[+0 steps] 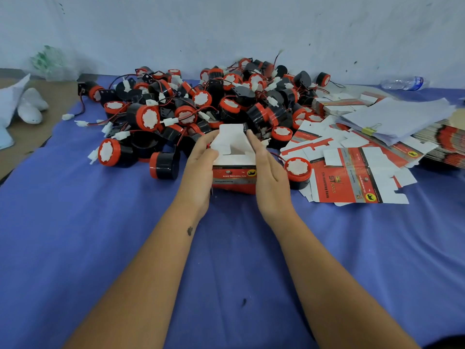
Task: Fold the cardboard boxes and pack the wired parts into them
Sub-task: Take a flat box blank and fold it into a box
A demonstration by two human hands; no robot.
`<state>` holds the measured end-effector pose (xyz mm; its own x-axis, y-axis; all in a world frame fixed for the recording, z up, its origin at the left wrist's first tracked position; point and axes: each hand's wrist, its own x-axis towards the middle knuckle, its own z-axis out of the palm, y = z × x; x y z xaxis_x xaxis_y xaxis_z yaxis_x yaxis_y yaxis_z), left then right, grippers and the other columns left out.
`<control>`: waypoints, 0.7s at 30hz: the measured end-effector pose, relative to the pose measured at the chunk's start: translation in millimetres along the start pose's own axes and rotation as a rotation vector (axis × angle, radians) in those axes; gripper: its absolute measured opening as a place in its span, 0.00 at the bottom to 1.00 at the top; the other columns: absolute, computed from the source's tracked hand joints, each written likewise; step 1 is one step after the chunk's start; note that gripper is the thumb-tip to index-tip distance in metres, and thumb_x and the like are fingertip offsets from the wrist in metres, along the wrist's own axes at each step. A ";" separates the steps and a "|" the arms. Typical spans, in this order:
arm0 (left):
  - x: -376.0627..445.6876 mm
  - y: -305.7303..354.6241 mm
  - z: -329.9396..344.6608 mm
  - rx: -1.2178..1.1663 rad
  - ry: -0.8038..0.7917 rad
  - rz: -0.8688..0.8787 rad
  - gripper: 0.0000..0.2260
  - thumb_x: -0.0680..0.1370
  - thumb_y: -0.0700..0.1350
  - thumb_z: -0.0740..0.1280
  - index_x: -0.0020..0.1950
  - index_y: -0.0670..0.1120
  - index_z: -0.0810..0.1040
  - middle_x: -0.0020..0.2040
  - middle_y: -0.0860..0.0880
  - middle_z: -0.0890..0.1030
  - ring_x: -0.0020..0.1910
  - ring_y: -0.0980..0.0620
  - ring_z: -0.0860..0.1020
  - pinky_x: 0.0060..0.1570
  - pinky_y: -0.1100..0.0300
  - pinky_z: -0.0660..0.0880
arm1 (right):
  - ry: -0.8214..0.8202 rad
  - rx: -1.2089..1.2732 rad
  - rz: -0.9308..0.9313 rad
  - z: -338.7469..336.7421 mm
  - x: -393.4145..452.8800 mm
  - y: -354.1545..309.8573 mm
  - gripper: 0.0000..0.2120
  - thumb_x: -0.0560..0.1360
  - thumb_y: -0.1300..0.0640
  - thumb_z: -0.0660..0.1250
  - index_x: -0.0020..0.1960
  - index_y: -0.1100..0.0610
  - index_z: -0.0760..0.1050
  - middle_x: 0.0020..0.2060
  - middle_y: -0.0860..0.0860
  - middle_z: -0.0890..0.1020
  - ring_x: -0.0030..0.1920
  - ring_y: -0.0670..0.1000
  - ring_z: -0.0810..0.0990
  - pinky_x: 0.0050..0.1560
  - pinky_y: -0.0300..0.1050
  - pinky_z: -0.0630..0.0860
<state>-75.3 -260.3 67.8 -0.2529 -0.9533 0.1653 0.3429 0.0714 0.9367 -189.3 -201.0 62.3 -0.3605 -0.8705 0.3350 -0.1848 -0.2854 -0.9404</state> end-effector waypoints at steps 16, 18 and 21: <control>-6.0 -4.5 2.1 -0.038 -0.093 -0.041 0.12 0.78 0.42 0.57 0.41 0.50 0.78 0.57 0.42 0.82 0.53 0.44 0.81 0.48 0.50 0.79 | -0.029 0.538 0.279 3.0 15.8 2.2 0.09 0.74 0.59 0.61 0.44 0.52 0.80 0.46 0.51 0.85 0.48 0.53 0.83 0.43 0.48 0.80; -6.1 -4.4 2.2 -0.019 -0.112 -0.065 0.07 0.76 0.45 0.61 0.41 0.51 0.77 0.51 0.47 0.83 0.49 0.48 0.81 0.46 0.52 0.78 | -0.044 0.476 0.255 1.6 15.2 2.8 0.06 0.73 0.58 0.63 0.43 0.50 0.79 0.45 0.48 0.84 0.48 0.52 0.82 0.44 0.46 0.79; -6.4 -2.8 2.1 0.107 -0.118 -0.030 0.07 0.73 0.44 0.63 0.44 0.54 0.78 0.47 0.53 0.82 0.43 0.55 0.81 0.38 0.60 0.77 | -0.055 0.311 0.165 -0.4 13.1 3.9 0.11 0.76 0.63 0.62 0.46 0.49 0.78 0.42 0.42 0.83 0.43 0.44 0.81 0.41 0.40 0.79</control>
<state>-76.5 -253.7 64.8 -0.3687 -0.9147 0.1656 0.2365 0.0800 0.9683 -195.1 -213.4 63.0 -0.3110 -0.9329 0.1814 0.1622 -0.2402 -0.9571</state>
